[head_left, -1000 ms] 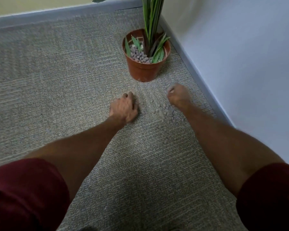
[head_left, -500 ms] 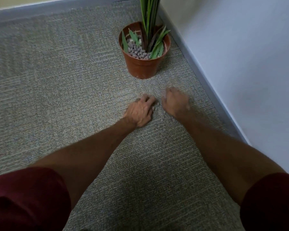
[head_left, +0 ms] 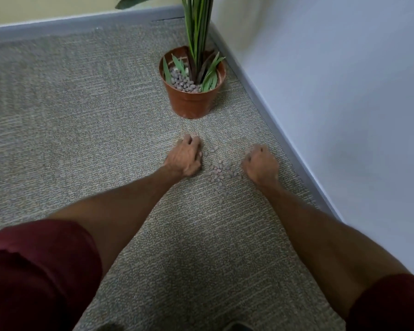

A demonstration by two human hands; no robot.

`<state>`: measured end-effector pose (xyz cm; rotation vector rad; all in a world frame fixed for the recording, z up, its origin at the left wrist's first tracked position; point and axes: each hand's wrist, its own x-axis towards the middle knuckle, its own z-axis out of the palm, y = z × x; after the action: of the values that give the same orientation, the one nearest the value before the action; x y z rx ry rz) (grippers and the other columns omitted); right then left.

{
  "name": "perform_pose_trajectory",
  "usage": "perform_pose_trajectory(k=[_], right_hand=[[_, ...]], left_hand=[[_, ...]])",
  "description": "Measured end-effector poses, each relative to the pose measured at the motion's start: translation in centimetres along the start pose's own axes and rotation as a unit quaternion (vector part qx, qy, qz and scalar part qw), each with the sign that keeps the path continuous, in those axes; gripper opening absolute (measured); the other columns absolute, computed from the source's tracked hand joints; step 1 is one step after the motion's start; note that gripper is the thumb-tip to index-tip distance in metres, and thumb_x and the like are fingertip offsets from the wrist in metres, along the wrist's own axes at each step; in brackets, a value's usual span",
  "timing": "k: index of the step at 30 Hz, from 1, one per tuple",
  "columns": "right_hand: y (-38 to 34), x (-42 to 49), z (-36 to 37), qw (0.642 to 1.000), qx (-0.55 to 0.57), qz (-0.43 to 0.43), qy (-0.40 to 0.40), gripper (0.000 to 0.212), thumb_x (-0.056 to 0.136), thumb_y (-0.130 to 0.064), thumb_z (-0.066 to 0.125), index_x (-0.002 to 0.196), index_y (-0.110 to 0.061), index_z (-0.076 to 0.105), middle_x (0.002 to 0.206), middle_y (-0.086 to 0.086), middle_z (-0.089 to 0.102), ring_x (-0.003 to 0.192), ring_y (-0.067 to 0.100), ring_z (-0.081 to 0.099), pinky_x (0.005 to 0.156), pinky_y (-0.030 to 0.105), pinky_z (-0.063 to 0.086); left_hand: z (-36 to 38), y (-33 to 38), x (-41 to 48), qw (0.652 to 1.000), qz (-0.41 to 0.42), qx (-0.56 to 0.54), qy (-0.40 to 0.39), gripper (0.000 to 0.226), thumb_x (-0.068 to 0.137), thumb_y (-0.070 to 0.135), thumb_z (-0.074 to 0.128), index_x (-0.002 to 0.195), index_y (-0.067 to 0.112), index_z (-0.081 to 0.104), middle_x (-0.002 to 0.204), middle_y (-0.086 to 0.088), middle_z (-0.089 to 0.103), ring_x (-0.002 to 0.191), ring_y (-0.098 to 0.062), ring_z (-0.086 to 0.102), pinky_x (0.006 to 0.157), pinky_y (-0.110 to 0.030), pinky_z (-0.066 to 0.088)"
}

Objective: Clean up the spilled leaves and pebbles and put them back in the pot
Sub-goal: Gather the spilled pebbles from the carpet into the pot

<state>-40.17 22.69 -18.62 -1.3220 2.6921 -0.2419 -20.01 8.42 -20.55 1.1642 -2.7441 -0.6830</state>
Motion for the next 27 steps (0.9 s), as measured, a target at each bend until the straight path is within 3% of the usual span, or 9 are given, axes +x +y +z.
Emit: perform_pose_trajectory(k=[4, 6, 8, 11, 14, 17, 22, 24, 27], right_hand=[[-0.3, -0.4, 0.9, 0.993, 0.032, -0.106, -0.043, 0.031, 0.111, -0.023, 0.045, 0.130, 0.000, 0.053, 0.120, 0.015, 0.057, 0.095, 0.027, 0.058, 0.075, 0.033, 0.038], [-1.0, -0.4, 1.3, 0.982, 0.055, -0.167, -0.069, 0.020, 0.106, -0.016, 0.051, 0.116, -0.001, 0.058, 0.112, 0.014, 0.059, 0.091, 0.024, 0.052, 0.074, 0.035, 0.041], [-1.5, -0.4, 1.4, 0.971, 0.077, -0.205, -0.092, 0.011, 0.101, -0.013, 0.054, 0.097, -0.005, 0.061, 0.095, 0.011, 0.064, 0.083, 0.026, 0.058, 0.073, 0.040, 0.050], [-1.9, 0.3, 1.1, 0.980, 0.076, -0.178, -0.056, 0.019, 0.102, -0.020, 0.052, 0.087, -0.013, 0.060, 0.075, 0.004, 0.063, 0.064, 0.022, 0.057, 0.059, 0.028, 0.041], [-2.8, 2.1, 0.8, 0.986, 0.062, -0.152, 0.001, 0.019, 0.106, -0.025, 0.050, 0.094, -0.014, 0.060, 0.083, 0.000, 0.059, 0.070, 0.019, 0.054, 0.059, 0.025, 0.037], [-4.5, 3.8, 1.2, 0.979, 0.060, -0.184, -0.066, 0.019, 0.108, -0.032, 0.052, 0.111, -0.015, 0.059, 0.108, 0.001, 0.057, 0.088, 0.018, 0.058, 0.076, 0.032, 0.046], [-6.8, 4.1, 1.6, 0.968, 0.019, -0.210, -0.132, 0.023, 0.108, -0.037, 0.053, 0.122, -0.020, 0.053, 0.126, 0.008, 0.052, 0.097, 0.023, 0.060, 0.089, 0.045, 0.056], [-6.6, 3.4, 1.5, 0.963, 0.021, -0.229, -0.141, 0.019, 0.105, -0.033, 0.055, 0.117, -0.018, 0.056, 0.121, 0.009, 0.057, 0.099, 0.026, 0.061, 0.095, 0.050, 0.057], [-5.0, 1.5, 1.1, 0.959, 0.020, -0.246, -0.140, 0.017, 0.099, -0.032, 0.061, 0.097, -0.021, 0.048, 0.101, -0.002, 0.051, 0.087, 0.019, 0.052, 0.082, 0.042, 0.053]], left_hand=[[1.3, 1.4, -0.7, 0.998, 0.043, -0.025, -0.026, 0.023, 0.108, 0.025, 0.047, 0.129, 0.018, 0.051, 0.126, -0.007, 0.051, 0.110, -0.024, 0.055, 0.095, -0.044, 0.057], [1.6, 1.8, -1.1, 0.995, 0.082, -0.025, -0.041, 0.019, 0.108, 0.020, 0.045, 0.124, 0.016, 0.054, 0.120, -0.007, 0.056, 0.103, -0.022, 0.059, 0.091, -0.043, 0.059], [1.5, 2.0, -1.7, 0.993, 0.107, -0.048, -0.035, 0.019, 0.106, 0.013, 0.040, 0.114, 0.015, 0.057, 0.105, -0.006, 0.063, 0.084, -0.023, 0.065, 0.077, -0.044, 0.062], [1.1, 2.1, -2.0, 0.992, 0.082, -0.092, 0.035, 0.023, 0.106, 0.007, 0.035, 0.110, 0.012, 0.057, 0.097, -0.009, 0.069, 0.063, -0.021, 0.062, 0.050, -0.031, 0.050], [0.7, 2.1, -1.5, 0.993, 0.048, -0.087, 0.068, 0.021, 0.107, 0.010, 0.035, 0.113, 0.010, 0.056, 0.106, -0.009, 0.064, 0.073, -0.021, 0.060, 0.060, -0.028, 0.052], [1.0, 2.0, -0.9, 0.995, -0.003, -0.080, 0.058, 0.022, 0.106, 0.018, 0.042, 0.123, 0.010, 0.053, 0.110, -0.008, 0.058, 0.086, -0.023, 0.060, 0.073, -0.035, 0.055], [2.7, 1.6, -1.5, 0.998, 0.011, -0.060, 0.010, 0.022, 0.103, 0.024, 0.048, 0.123, 0.013, 0.050, 0.107, -0.002, 0.049, 0.083, -0.016, 0.051, 0.069, -0.029, 0.043], [2.9, 1.3, -1.9, 0.997, 0.043, -0.058, 0.009, 0.020, 0.104, 0.024, 0.047, 0.121, 0.013, 0.050, 0.106, 0.000, 0.044, 0.082, -0.014, 0.048, 0.069, -0.028, 0.041], [3.1, 1.0, -2.7, 0.995, 0.076, -0.059, 0.001, 0.017, 0.103, 0.022, 0.047, 0.119, 0.015, 0.051, 0.107, 0.000, 0.045, 0.086, -0.015, 0.049, 0.073, -0.030, 0.045]])
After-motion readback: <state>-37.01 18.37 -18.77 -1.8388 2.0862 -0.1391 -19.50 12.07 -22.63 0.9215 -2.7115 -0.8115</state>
